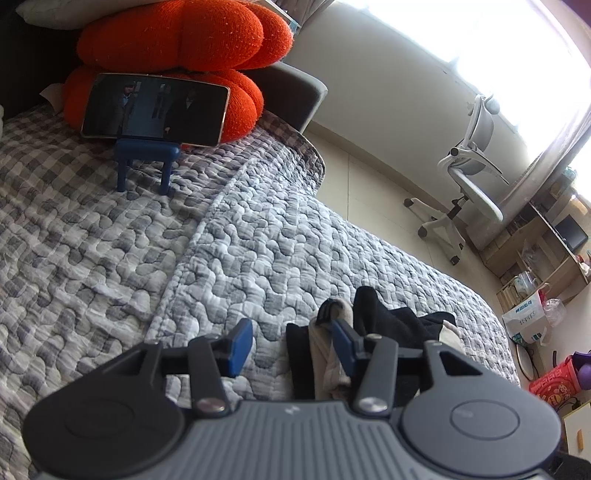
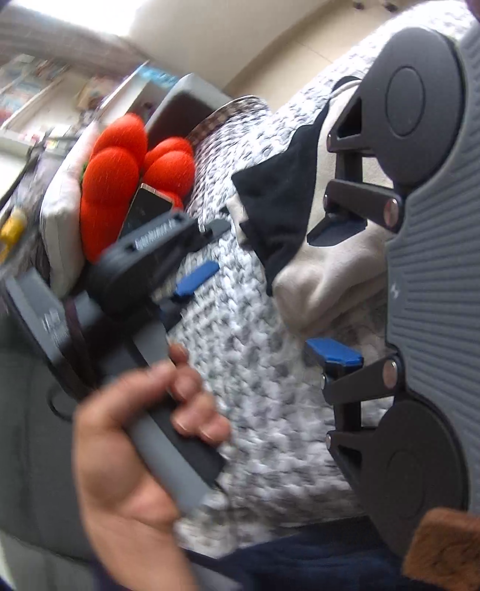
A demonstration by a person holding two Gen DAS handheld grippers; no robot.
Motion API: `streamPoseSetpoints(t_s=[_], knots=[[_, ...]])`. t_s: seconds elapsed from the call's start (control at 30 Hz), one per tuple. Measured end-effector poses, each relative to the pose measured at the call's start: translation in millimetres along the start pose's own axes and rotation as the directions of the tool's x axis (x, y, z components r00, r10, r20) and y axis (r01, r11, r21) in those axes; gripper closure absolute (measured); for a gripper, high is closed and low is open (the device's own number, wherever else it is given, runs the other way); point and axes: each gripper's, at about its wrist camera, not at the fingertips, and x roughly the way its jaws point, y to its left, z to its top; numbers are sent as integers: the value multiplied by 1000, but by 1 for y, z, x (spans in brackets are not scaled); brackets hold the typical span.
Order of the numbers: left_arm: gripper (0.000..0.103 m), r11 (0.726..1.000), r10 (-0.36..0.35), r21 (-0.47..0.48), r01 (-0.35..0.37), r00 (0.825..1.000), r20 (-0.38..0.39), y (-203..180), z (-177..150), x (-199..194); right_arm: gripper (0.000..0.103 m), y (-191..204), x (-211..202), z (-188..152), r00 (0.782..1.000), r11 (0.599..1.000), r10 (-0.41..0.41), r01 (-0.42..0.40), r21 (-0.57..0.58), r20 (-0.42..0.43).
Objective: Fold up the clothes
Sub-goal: 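Grasp the folded garment bundle with both grippers and lift it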
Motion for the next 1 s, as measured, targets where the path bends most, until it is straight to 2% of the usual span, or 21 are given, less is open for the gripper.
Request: streamPoseSetpoints(t_s=[0.3,0.43,0.5,0.63,0.8,0.9,0.93,0.97,1.0], knots=[[48,1000,-28,-5,27,999,-18,-3,-3,3,44,21,25,-12,993,972,-116,107,-208,-30],[40,997,-70,-17,70,997,-40,-3,-4,5,44,28,32,-15,988,953,-156,144,-266,-25],[38,995,-90,-36,88,995,-50,-2,-5,6,44,33,37,-17,984,942,-176,163,-294,-16],[35,983,-150,-118,141,986,-72,7,-7,9,44,46,47,-20,971,895,-241,225,-386,8],[32,968,-195,-176,180,978,-76,12,-9,10,44,47,51,-18,964,881,-264,248,-403,14],[28,966,-198,-182,181,977,-81,12,-9,12,44,46,50,-19,965,878,-262,247,-410,22],[26,968,-195,-178,178,977,-83,11,-9,12,46,44,50,-19,966,882,-258,243,-405,19],[24,969,-192,-175,175,978,-85,11,-9,13,55,41,48,-17,967,889,-253,238,-390,14],[23,970,-190,-173,173,978,-89,12,-10,13,59,39,47,-15,969,897,-248,233,-375,8]])
